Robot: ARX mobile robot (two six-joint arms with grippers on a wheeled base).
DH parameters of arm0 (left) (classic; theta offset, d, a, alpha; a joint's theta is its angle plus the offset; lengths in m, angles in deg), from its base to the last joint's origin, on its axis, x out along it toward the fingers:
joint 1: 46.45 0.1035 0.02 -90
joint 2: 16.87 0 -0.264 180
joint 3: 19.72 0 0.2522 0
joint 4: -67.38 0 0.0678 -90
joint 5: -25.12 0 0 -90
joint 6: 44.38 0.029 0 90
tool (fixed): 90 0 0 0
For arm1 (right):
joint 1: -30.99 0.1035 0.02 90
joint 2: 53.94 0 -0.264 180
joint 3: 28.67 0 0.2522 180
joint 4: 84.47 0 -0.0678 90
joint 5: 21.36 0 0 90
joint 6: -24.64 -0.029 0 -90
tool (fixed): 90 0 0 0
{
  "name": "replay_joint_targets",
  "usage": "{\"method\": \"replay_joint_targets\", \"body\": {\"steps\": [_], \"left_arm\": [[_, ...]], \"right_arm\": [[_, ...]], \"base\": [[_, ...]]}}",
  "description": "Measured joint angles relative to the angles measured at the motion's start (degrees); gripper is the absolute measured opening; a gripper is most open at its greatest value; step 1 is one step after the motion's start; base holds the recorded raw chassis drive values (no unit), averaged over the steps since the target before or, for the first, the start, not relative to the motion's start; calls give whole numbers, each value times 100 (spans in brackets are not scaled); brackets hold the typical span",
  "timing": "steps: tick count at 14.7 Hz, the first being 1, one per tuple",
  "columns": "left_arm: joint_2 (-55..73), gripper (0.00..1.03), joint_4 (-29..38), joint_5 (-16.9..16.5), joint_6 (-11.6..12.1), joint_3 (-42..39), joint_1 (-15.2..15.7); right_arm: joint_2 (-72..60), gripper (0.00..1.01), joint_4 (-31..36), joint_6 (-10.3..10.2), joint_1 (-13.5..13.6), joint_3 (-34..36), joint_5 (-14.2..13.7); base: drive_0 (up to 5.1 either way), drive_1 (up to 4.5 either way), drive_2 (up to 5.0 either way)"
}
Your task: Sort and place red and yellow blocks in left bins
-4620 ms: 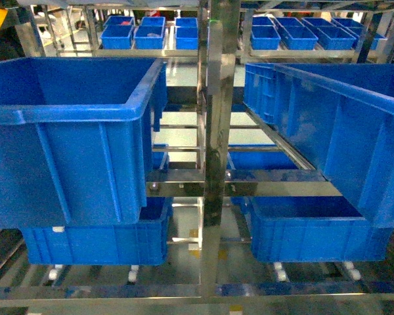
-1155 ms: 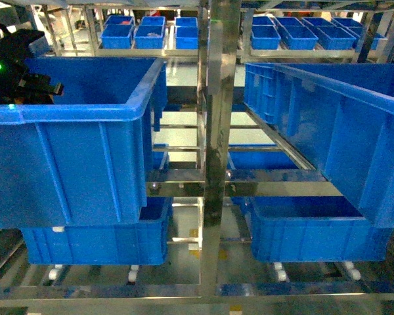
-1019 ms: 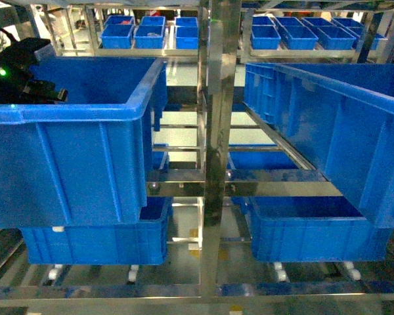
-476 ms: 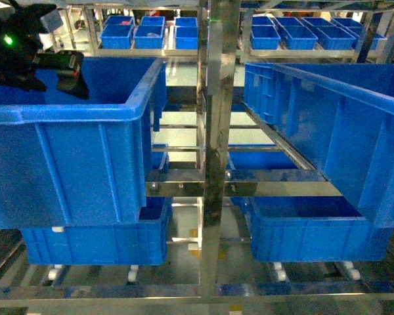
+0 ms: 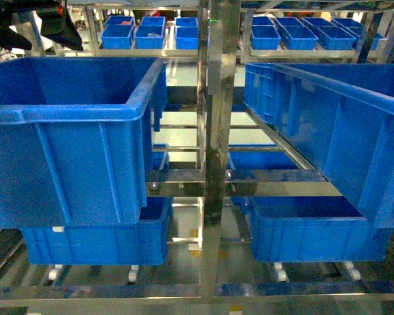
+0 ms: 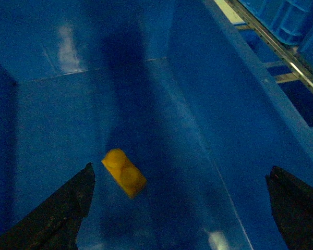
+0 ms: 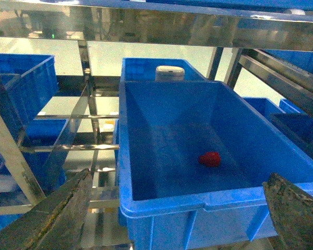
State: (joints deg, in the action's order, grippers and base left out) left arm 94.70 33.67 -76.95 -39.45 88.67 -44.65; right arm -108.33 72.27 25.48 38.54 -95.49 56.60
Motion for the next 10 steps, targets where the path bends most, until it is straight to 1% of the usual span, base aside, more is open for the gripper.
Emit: {"method": "replay_joint_targets", "body": {"steps": [2,4,5,7,8,10], "left_arm": [[-297,98,55,-46,28,-511,-103],[-566,98,105,-72,59,-1073,-136],[-811,98,245,-15,-35,-1359,-114],[-1534,98,669,90,-345,-1915,-81],[-1856,98,752,151,-420,-2159,-57],[-2251,98,793,437,-479,-2557,-46]], "right_arm": [[0,98,-2,0,0,0,0],[0,98,-2,0,0,0,0],[0,98,-2,0,0,0,0],[0,98,-2,0,0,0,0],[0,98,-2,0,0,0,0],[0,98,-2,0,0,0,0]], "base": [[0,0,0],[0,0,0],[0,0,0],[0,0,0],[0,0,0],[0,0,0]]}}
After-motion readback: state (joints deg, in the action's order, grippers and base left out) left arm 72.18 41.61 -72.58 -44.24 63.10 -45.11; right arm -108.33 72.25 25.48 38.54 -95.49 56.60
